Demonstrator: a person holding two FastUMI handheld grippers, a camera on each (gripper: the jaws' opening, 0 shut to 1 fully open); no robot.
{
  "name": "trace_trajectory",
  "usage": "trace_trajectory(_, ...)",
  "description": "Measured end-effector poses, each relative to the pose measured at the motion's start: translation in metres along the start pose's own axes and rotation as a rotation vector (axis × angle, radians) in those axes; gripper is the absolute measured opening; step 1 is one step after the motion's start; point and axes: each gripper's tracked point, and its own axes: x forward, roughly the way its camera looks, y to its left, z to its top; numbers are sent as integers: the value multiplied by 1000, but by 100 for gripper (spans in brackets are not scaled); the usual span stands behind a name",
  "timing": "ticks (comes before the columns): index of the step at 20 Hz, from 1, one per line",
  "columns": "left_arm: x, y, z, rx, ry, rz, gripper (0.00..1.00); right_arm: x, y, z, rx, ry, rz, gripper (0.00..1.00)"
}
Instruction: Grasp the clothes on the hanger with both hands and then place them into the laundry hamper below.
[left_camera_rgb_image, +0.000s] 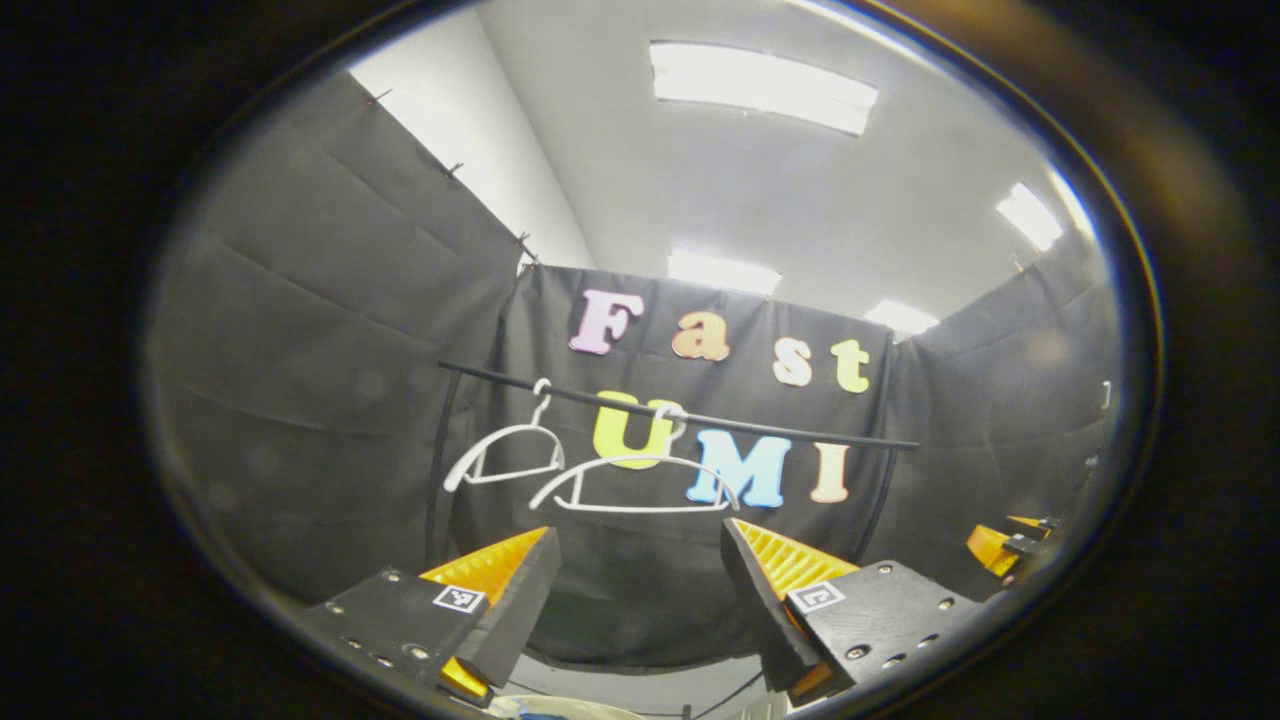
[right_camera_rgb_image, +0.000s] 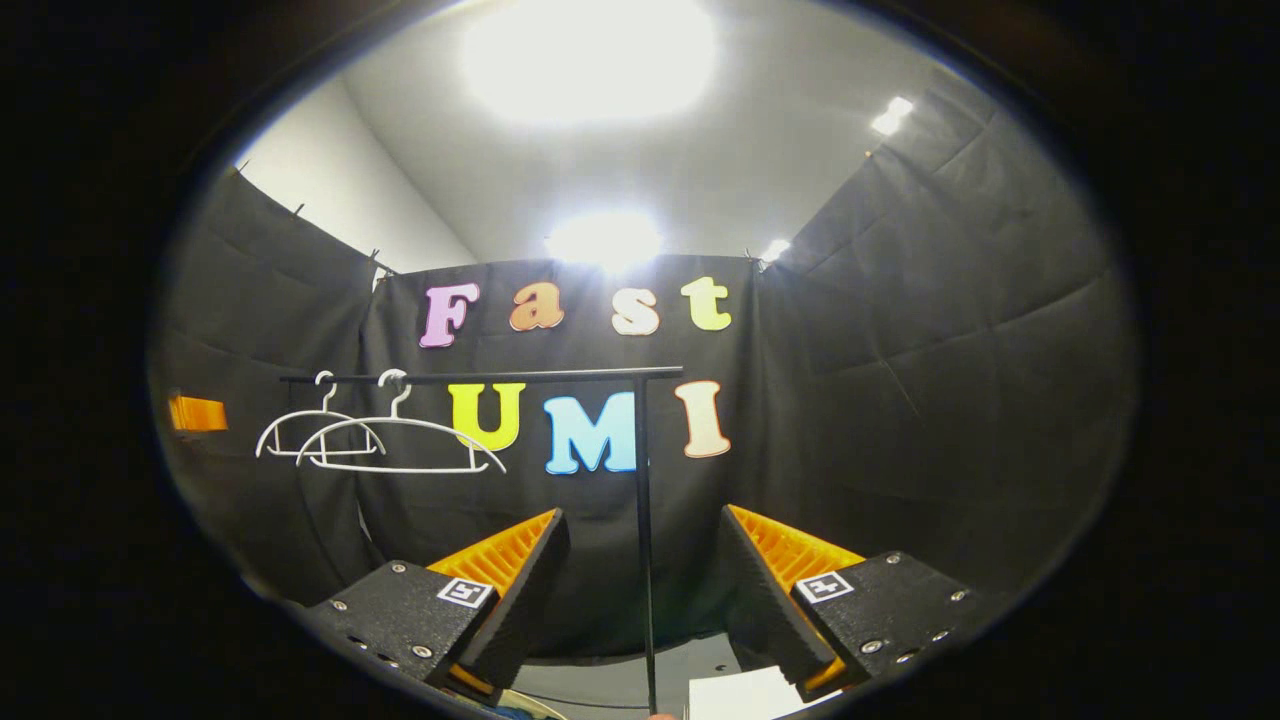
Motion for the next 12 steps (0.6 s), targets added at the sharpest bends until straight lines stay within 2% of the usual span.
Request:
trace_trajectory(3, 1, 30, -4, 15, -3, 6, 92, -9, 1, -7, 21, 25, -7, 94)
trace_trajectory(5, 9, 40, -7, 22, -13, -15, 94, -12, -7, -10, 0, 19, -44, 91)
trace_trajectory(8, 23, 44, -17, 43, 2, -33, 95, -16, 0, -23, -1, 70, -57, 94)
trace_trajectory(12, 40, 49, -31, 61, 10, -55, 91, -16, 13, -24, 17, 76, -60, 91)
